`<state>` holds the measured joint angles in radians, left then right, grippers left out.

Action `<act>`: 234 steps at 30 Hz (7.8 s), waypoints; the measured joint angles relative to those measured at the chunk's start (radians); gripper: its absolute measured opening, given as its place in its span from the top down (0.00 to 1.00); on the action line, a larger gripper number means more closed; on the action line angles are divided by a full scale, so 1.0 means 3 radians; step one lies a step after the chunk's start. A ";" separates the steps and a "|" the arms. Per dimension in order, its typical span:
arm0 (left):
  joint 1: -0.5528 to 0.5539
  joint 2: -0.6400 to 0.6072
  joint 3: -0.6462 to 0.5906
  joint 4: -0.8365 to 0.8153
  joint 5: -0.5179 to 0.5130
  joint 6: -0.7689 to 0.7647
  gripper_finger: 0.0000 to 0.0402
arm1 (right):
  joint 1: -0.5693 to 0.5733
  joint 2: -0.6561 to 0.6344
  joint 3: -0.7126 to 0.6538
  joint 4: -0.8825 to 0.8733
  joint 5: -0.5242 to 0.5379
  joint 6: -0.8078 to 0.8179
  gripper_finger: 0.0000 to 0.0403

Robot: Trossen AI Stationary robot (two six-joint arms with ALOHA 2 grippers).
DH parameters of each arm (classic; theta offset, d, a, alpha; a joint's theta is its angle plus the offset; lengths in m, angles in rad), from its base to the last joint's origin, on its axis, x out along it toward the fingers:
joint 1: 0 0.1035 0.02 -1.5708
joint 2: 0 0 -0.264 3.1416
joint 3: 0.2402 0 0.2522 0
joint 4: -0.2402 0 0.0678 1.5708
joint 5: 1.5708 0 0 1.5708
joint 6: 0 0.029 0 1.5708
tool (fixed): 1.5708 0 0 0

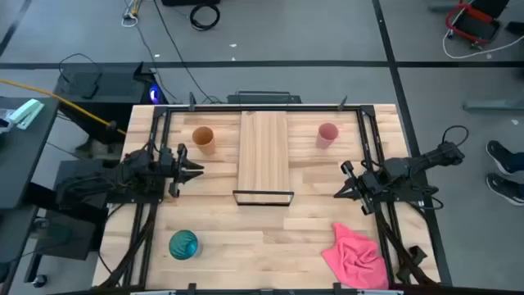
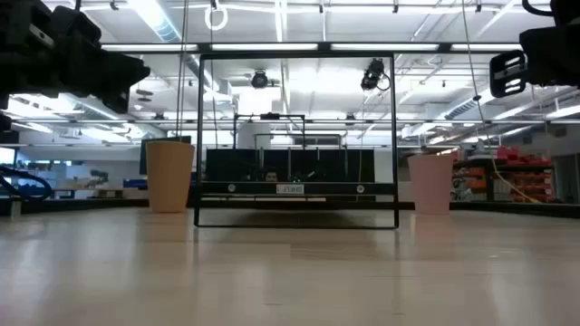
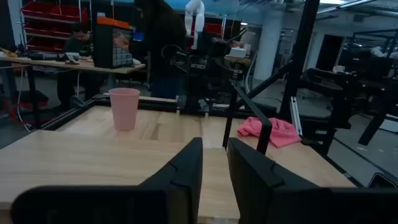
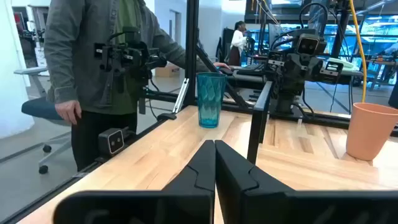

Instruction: Stack small to large cups/mugs on shelf

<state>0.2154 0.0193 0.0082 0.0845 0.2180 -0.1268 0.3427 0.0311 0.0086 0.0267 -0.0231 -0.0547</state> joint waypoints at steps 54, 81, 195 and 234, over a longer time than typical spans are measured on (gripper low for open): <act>0.0001 0.0000 0.0001 0.0003 0.0000 0.0125 0.78 | -0.0001 0.0000 0.0000 0.0000 0.0000 0.0000 0.98; 0.0000 0.0000 0.0000 0.2187 -0.0025 -0.0431 0.79 | -0.0001 0.0000 0.0023 0.2274 0.0263 0.0359 0.98; 0.2153 0.2881 0.2958 -0.1056 -0.0059 -0.0476 0.79 | -0.4108 0.4413 0.4721 -0.4418 -0.0181 0.1240 0.80; 0.2153 0.2882 0.2954 -0.1177 -0.0060 -0.0474 0.79 | -0.4110 0.4841 0.3627 -0.3548 -0.0038 0.1139 0.80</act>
<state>0.8612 0.8839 0.8944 -0.2687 0.2001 -0.2691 -0.8902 1.4835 1.0966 -1.0377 -0.0345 0.2870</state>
